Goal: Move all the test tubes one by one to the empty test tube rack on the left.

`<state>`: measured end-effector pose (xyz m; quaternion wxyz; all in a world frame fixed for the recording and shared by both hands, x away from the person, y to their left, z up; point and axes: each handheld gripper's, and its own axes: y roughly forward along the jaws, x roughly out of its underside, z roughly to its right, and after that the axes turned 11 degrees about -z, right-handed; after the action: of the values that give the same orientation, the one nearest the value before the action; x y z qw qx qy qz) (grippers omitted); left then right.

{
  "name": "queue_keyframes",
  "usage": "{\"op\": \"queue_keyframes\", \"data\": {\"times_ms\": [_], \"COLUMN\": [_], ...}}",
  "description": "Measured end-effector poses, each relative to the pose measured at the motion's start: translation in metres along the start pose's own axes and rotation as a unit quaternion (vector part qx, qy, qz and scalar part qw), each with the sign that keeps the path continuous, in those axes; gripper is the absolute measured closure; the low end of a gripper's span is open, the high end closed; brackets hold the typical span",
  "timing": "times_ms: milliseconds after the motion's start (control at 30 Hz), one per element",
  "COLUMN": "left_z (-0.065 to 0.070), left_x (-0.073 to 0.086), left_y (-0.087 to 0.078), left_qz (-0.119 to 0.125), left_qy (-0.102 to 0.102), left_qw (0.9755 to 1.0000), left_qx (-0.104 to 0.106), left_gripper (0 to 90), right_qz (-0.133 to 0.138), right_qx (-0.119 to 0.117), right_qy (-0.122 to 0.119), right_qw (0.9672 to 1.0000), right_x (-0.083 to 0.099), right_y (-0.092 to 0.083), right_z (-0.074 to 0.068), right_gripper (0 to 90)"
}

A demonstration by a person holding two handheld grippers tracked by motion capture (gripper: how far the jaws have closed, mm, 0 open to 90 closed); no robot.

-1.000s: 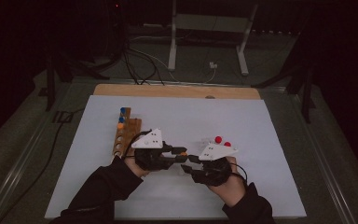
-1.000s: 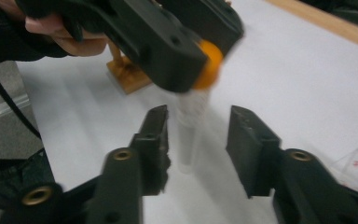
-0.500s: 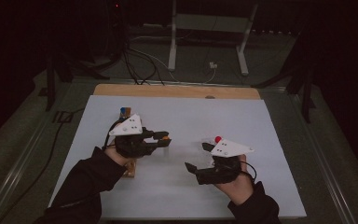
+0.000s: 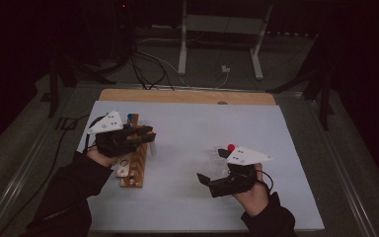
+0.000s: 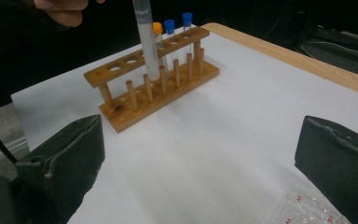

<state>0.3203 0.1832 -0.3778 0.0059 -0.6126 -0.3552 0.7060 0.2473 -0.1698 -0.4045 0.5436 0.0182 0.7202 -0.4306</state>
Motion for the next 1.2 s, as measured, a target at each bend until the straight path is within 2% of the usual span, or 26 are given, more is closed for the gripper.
{"op": "queue_keyframes", "data": {"times_ms": [200, 333, 567, 667, 900, 1200], "left_z": [-0.013, -0.024, -0.035, -0.039, -0.047, -0.051], "left_x": [0.006, 0.013, 0.023, 0.027, 0.038, 0.053], "left_y": [-0.018, -0.03, -0.037, -0.038, -0.035, -0.026], "left_qz": [0.002, 0.002, 0.004, 0.002, -0.005, -0.014], "left_qy": [-0.014, -0.03, -0.045, -0.046, -0.063, -0.078], "left_qw": [0.9995, 0.9981, 0.9964, 0.9948, 0.993, 0.9925], "left_qx": [-0.028, -0.053, -0.071, -0.09, -0.1, -0.094], "left_gripper": [72.1, 72.1, 72.1, 72.1, 72.1, 72.1], "right_qz": [0.001, 0.003, 0.002, 0.001, 0.002, 0.0], "right_qx": [-0.002, -0.005, -0.006, -0.005, -0.006, -0.006], "right_qy": [-0.001, 0.0, -0.001, -0.001, 0.0, 0.0], "right_qw": [1.0, 1.0, 1.0, 1.0, 1.0, 1.0], "right_x": [0.0, 0.0, 0.001, 0.001, 0.001, 0.002], "right_y": [0.0, 0.0, 0.001, 0.0, 0.0, 0.0], "right_z": [0.001, 0.001, 0.001, 0.001, 0.002, 0.002], "right_gripper": [1.6, 1.7, 1.7, 1.7, 1.7, 1.7]}}
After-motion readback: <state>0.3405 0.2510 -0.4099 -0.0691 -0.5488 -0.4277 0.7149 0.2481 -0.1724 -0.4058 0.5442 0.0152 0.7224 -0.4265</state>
